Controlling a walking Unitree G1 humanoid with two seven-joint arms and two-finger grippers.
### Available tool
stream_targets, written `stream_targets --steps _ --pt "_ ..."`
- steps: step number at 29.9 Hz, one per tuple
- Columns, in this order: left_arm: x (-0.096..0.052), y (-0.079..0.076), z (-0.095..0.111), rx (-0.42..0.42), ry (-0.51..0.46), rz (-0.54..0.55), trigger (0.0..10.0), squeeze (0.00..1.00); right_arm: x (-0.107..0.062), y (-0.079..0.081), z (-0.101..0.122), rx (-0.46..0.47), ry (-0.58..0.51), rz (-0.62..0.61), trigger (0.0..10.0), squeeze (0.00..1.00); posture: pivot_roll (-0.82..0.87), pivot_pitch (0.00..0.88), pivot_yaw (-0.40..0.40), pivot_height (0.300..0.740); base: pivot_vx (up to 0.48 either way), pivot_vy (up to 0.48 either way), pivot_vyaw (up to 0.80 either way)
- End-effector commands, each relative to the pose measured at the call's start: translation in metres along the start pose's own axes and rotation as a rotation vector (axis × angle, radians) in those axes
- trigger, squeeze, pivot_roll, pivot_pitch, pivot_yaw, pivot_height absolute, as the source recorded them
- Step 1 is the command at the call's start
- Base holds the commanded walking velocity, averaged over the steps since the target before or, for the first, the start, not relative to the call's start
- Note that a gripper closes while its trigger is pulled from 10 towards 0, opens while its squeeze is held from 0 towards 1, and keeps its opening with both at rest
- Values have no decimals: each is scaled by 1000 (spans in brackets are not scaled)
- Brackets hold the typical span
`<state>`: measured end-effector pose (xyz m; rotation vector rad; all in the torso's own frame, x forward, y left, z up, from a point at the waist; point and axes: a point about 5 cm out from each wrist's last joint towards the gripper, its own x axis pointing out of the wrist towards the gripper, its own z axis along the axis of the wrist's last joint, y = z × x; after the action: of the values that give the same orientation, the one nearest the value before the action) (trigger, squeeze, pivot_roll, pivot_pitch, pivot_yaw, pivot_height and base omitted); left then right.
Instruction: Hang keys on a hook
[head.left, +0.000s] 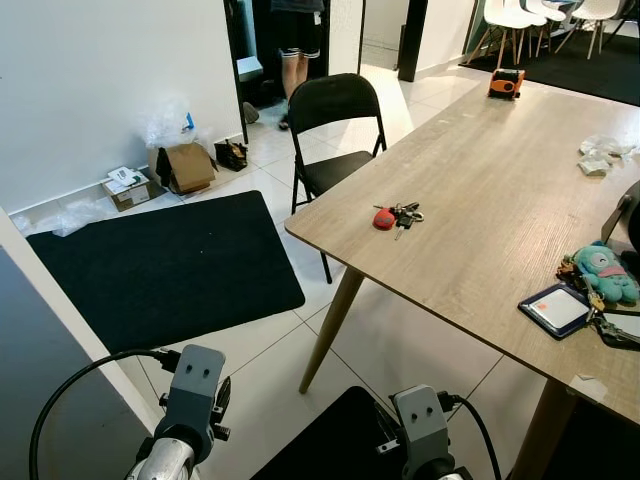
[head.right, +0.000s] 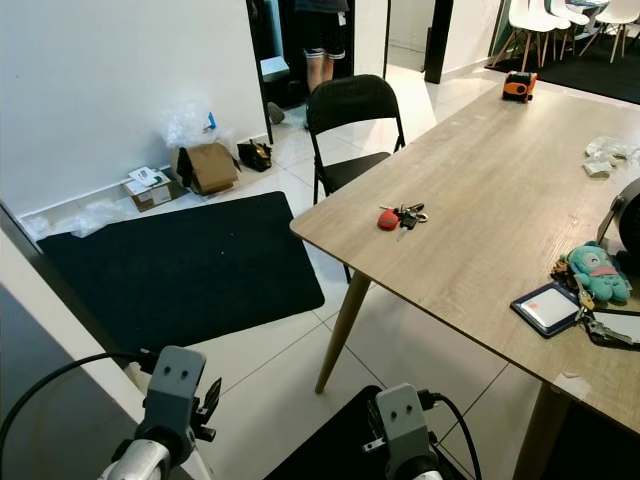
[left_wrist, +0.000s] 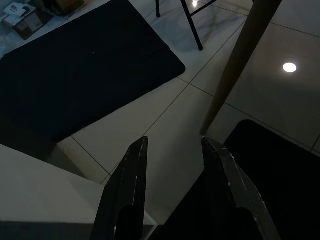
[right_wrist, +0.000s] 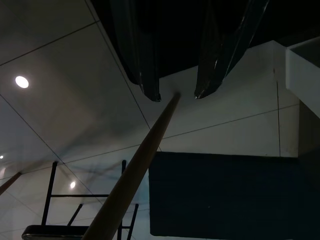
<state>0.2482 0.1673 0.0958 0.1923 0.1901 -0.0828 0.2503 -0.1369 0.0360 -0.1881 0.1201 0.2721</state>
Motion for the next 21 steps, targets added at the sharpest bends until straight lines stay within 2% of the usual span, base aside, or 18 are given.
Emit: stream_targets --steps 1,11,21 --pt "-2 1 -4 15 18 2 10000 0 -5 5 -9 9 33 10 10000 0 103 175 76 740 0 0 0" --pt "-2 1 -4 19 16 0 10000 0 -5 6 -9 15 33 8 10000 0 104 175 78 740 0 0 0" --pt "-2 1 -3 17 14 0 10000 0 -5 6 -9 19 36 6 10000 0 106 176 79 740 0 -442 0"
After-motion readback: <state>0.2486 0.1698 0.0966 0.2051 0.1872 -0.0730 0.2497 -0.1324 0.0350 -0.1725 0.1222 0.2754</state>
